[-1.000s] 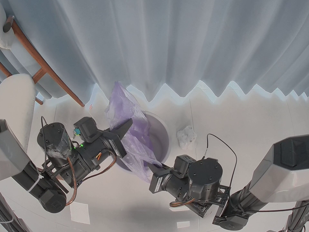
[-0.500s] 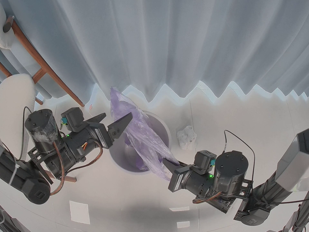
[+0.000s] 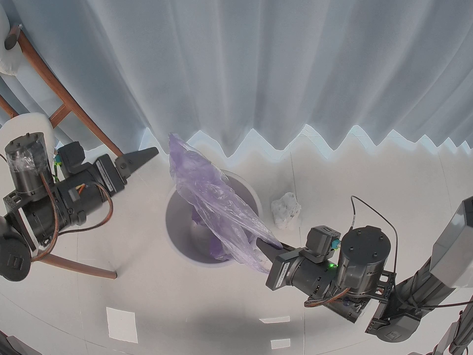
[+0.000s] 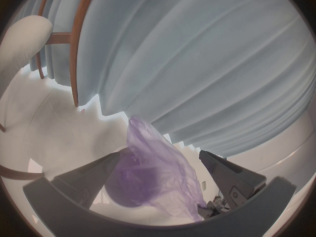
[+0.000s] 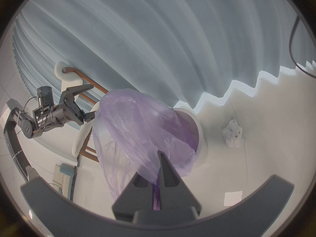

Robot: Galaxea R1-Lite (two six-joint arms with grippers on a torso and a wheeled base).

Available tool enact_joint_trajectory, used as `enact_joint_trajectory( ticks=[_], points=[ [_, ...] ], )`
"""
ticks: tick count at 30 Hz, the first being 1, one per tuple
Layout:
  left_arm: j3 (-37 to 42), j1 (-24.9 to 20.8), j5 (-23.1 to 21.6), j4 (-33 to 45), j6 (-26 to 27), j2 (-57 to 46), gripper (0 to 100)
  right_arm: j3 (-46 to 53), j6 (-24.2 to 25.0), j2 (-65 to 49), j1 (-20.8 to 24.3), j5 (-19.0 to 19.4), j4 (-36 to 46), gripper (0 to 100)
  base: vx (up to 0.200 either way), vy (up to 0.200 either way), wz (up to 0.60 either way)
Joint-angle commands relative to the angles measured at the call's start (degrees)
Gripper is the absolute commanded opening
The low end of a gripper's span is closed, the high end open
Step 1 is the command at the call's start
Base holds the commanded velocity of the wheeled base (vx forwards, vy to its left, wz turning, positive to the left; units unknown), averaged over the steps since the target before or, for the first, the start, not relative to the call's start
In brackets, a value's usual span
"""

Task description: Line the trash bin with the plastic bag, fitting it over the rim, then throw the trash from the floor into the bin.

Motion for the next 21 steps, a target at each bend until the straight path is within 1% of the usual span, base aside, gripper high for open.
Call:
enact_joint_trajectory(
  ticks=[1, 3, 7, 13, 15, 16, 17, 19, 21],
  points=[
    [-3.3, 6.4, -2.5, 1.9, -3.5, 1.1, 100, -0.2, 0.0, -0.2, -0.1, 0.1, -0.2, 0, 0.0, 0.0, 0.0],
    [-4.0, 7.4, -2.7, 3.3, -4.3, 2.4, 100, -0.3, 0.0, -0.2, -0.1, 0.1, -0.3, 0, 0.0, 0.0, 0.0],
    [-4.0, 7.4, -3.2, 5.8, -4.4, 6.4, 100, -0.2, 0.0, -0.2, -0.1, 0.1, -0.3, 0, 0.0, 0.0, 0.0],
    [-4.2, 7.3, -3.9, 4.3, -5.1, 11.9, 100, -0.1, 0.0, -1.1, 0.1, 0.1, -0.4, 0, 0.0, 0.0, 0.0],
    [-4.1, 6.7, -4.0, 3.2, -7.5, 13.2, 100, 0.1, 0.0, -2.1, 0.5, 0.1, -0.4, 0, 0.0, 0.0, 0.0],
    [-4.1, 6.7, -4.0, 3.2, -7.5, 13.2, 100, 0.1, 0.0, -2.1, 0.5, 0.1, -0.4, 0, 0.0, 0.0, 0.0],
    [-4.2, 5.7, -4.0, 3.1, -9.3, 13.3, 100, 0.4, 0.0, -2.4, 0.7, 0.1, -0.4, 0, 0.0, 0.0, 0.0],
    [-4.2, 4.7, -4.0, 3.1, -10.7, 13.4, 100, 0.8, -0.1, -2.6, 0.8, 0.2, -0.4, 0, 0.0, 0.0, 0.0],
    [-4.2, 4.1, -4.0, 3.1, -10.8, 13.7, 100, 1.2, 0.0, -2.9, 1.0, 0.2, -0.4, 0, 0.0, 0.0, 0.0]
  ],
)
